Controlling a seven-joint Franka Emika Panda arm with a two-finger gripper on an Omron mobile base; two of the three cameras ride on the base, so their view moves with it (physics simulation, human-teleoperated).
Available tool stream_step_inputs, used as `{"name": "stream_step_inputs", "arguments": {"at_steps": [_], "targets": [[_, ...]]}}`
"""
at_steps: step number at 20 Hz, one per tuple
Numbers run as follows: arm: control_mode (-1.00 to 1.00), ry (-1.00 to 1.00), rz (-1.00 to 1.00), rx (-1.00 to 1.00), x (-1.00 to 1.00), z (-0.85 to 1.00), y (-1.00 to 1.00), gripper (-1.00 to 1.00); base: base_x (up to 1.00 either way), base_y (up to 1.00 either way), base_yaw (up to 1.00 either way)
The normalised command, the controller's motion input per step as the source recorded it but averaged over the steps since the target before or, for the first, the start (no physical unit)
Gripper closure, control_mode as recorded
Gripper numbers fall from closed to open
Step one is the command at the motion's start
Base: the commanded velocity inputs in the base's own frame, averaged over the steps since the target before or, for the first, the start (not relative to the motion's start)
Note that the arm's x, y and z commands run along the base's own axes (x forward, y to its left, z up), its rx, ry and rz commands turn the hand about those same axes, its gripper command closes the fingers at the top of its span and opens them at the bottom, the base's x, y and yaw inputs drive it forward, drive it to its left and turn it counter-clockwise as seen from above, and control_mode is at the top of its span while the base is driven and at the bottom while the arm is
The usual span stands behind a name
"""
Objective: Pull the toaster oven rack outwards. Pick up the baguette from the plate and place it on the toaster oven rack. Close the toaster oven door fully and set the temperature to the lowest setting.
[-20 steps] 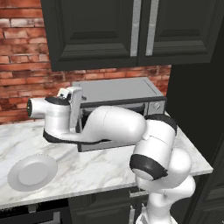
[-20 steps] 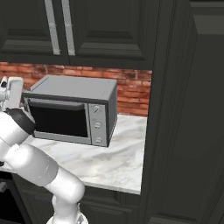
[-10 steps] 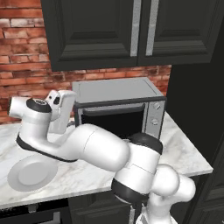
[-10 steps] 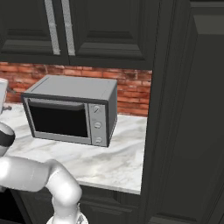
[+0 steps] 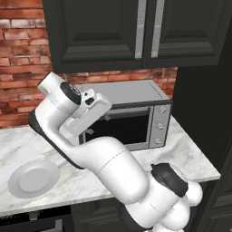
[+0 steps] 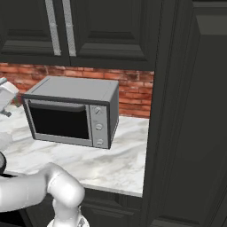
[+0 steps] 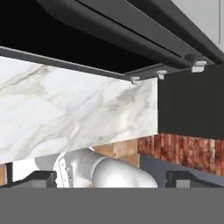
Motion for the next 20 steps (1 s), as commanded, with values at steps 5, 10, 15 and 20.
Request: {"name": "stream_step_inputs", "arguments": {"at_steps": [5, 10, 15, 20], "targets": [[-1.0, -0.18, -0.06, 0.52, -0.62, -0.08, -0.77, -1.0, 0.0, 0.0, 0.0], [-1.0, -0.27, -0.1, 0.52, -0.08, -0.1, -0.66, -1.0, 0.0, 0.0, 0.0], [-1.0, -0.4, -0.14, 0.38, 0.11, -0.11, -0.52, -1.0, 0.0, 0.0, 0.0], [-1.0, -0.42, -0.16, 0.23, 0.0, 0.0, -0.62, -1.0, 0.0, 0.0, 0.0]]}}
